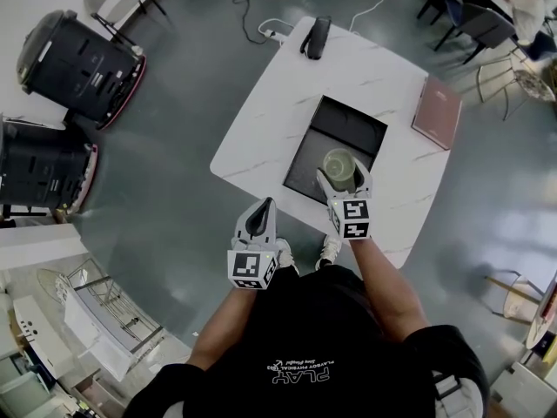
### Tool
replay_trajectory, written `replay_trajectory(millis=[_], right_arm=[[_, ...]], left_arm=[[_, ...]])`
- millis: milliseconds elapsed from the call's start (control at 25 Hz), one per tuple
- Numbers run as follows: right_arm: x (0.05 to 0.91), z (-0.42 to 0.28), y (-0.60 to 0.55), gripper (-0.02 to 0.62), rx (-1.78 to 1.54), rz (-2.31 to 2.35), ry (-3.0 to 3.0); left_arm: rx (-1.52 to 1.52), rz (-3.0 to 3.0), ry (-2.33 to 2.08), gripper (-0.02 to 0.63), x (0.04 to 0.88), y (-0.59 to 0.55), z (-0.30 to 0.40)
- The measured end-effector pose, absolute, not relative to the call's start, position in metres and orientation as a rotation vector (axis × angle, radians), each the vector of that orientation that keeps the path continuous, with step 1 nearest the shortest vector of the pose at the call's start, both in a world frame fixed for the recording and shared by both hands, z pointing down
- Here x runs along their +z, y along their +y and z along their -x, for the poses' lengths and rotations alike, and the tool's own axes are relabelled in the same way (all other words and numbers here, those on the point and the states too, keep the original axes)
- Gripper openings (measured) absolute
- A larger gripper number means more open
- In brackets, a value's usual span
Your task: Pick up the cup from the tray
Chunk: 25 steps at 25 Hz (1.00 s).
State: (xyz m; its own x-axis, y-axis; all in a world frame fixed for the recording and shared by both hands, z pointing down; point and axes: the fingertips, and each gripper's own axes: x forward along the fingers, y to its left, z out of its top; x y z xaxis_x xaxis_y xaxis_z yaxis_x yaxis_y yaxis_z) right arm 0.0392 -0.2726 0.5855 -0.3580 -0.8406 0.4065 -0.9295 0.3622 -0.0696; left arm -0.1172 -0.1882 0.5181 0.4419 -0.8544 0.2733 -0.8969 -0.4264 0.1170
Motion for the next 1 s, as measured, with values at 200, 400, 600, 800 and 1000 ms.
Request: replay_trajectory(millis=[200, 400, 600, 800, 1000], right_arm=[[0.557, -0.035, -0.244, 0.363, 0.388, -1.553, -2.363], [0.531, -0.026, -0.214, 0.362, 0.357, -1.532, -2.406], [0.507, -0.016, -0.188, 0.362, 0.326, -1.511, -2.443], [0.492, -0.017, -0.175, 0.362, 0.281, -1.518, -2.455], [0.489, -0.019, -0.168, 0.362, 0.263, -1.542, -2.47]], left_arm=[[0.229, -2.45, -1.487, 0.008, 0.518, -0.189, 0.112], [0.204, -2.45, -1.471, 0.008, 0.515, -0.189, 0.107], [0.212, -2.487, -1.452, 0.008, 0.509, -0.182, 0.1], [0.225, -2.518, -1.445, 0.008, 0.505, -0.175, 0.094], [0.225, -2.544, -1.441, 0.008, 0.501, -0.169, 0.092]])
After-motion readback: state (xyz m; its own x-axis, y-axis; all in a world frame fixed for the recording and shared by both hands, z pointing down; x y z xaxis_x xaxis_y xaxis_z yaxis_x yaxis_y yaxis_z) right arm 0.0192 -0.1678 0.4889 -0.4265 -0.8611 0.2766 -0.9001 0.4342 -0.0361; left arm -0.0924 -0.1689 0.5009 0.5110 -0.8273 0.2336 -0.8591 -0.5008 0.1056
